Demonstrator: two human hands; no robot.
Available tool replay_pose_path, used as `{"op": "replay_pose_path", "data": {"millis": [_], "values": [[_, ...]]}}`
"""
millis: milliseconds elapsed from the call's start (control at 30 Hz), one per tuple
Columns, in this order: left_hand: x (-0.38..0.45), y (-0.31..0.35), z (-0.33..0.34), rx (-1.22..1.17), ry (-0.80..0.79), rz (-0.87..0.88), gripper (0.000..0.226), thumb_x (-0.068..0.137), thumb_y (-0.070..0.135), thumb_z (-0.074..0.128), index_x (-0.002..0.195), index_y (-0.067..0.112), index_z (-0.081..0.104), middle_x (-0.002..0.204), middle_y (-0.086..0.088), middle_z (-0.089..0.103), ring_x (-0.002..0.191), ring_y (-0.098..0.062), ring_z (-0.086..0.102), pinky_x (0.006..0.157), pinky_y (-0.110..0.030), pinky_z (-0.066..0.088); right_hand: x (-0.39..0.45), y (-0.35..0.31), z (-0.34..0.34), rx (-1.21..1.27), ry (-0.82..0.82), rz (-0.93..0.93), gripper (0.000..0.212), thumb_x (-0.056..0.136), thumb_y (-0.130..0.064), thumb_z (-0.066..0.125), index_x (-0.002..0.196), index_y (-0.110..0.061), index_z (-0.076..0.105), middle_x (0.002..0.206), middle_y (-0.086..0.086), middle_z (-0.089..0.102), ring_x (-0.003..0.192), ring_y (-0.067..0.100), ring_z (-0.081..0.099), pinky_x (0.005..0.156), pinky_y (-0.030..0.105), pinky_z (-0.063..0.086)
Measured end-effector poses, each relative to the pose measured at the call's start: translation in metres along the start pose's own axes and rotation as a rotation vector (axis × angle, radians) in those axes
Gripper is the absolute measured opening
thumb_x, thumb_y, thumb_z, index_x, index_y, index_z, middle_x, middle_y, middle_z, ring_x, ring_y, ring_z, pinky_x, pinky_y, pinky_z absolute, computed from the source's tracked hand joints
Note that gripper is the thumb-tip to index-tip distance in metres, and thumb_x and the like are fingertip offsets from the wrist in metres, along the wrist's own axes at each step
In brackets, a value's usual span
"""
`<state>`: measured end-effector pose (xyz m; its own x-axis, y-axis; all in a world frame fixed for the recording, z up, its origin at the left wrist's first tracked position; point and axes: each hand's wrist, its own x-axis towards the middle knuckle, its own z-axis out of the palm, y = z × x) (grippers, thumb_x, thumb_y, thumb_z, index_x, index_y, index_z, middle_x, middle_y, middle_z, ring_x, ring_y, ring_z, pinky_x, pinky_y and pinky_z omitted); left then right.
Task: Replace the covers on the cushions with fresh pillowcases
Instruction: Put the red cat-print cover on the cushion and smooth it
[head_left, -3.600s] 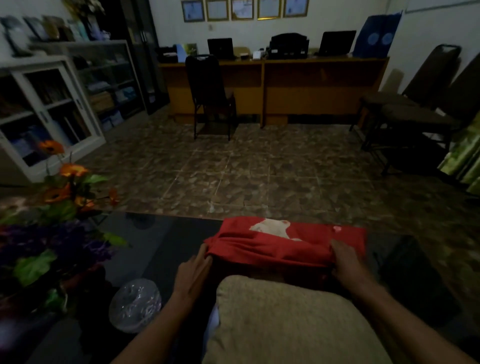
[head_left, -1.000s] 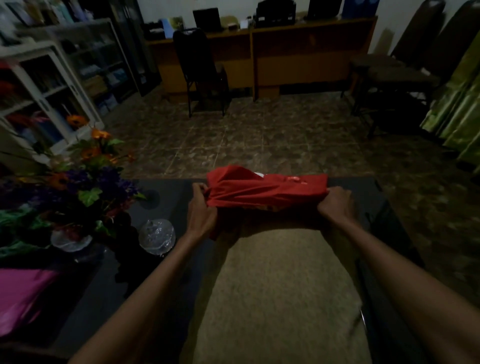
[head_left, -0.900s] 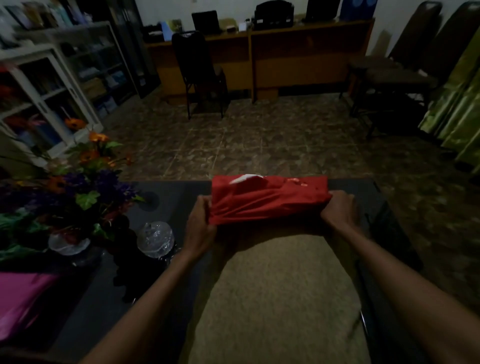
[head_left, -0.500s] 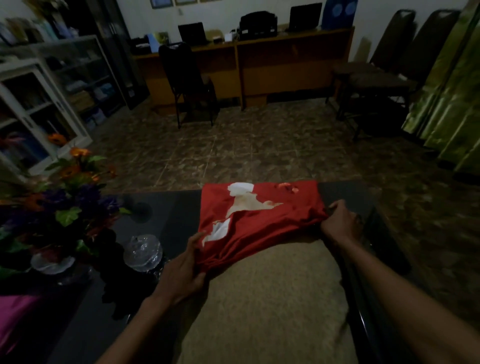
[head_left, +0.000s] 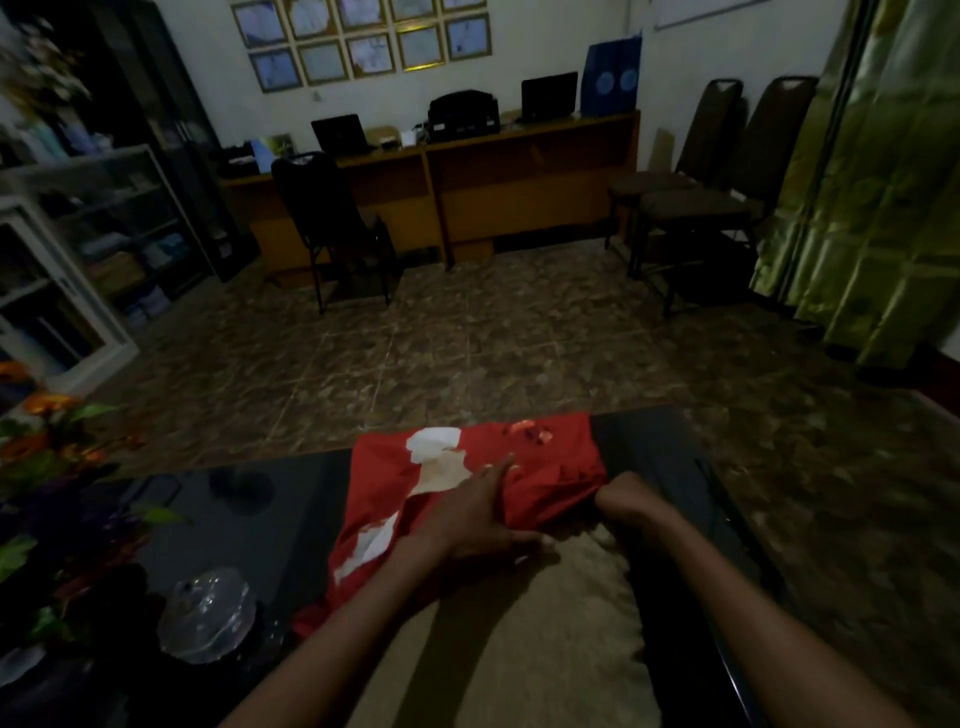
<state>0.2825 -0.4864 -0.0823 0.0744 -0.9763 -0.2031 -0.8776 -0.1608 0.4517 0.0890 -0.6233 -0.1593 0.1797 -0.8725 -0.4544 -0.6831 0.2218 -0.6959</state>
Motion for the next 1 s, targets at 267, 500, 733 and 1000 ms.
{"op": "replay_pose_path", "data": {"millis": [267,500,733,1000], "values": [[0.051,0.031,0.009,-0.033,0.241,0.05,0.011,0.089,0.03,0.069,0.081,0.026,0.062,0.075,0.007,0.066,0.063,0.0,0.062,0.06,-0.017,0.05,0.017,0.014,-0.016,-0.106,0.1,-0.416,0.032,0.076,-0.002,0.059,0.097,-0.019,0.076,0.09,-0.002,0.077,0.091,0.013,0.072,0.077,0.029,0.054],[0.039,0.032,0.022,0.18,0.158,0.106,0.023,0.088,0.039,0.069,0.106,0.026,0.064,0.099,0.003,0.069,0.088,-0.013,0.066,0.079,-0.033,0.056,0.021,0.047,-0.002,-0.095,0.187,-0.231,0.021,0.083,-0.009,0.059,0.093,-0.019,0.075,0.091,0.011,0.075,0.088,0.026,0.071,0.073,0.027,0.049],[0.015,0.05,0.078,0.322,0.183,-0.048,0.116,0.058,0.093,0.057,0.143,0.017,0.035,0.146,-0.01,0.042,0.128,-0.032,0.045,0.106,-0.051,0.035,-0.009,0.034,-0.018,0.318,-0.113,-0.028,0.019,0.097,-0.01,0.056,0.089,-0.008,0.073,0.066,0.005,0.068,0.049,0.013,0.059,0.044,0.023,0.047],[0.013,0.061,0.068,0.304,0.233,-0.014,0.048,0.083,0.055,0.064,0.116,0.024,0.052,0.119,0.0,0.062,0.11,-0.021,0.057,0.107,-0.049,0.033,-0.008,0.04,-0.018,0.164,0.003,-0.265,0.028,0.092,0.0,0.054,0.089,-0.022,0.072,0.094,0.008,0.075,0.079,0.026,0.074,0.051,0.025,0.054]]}}
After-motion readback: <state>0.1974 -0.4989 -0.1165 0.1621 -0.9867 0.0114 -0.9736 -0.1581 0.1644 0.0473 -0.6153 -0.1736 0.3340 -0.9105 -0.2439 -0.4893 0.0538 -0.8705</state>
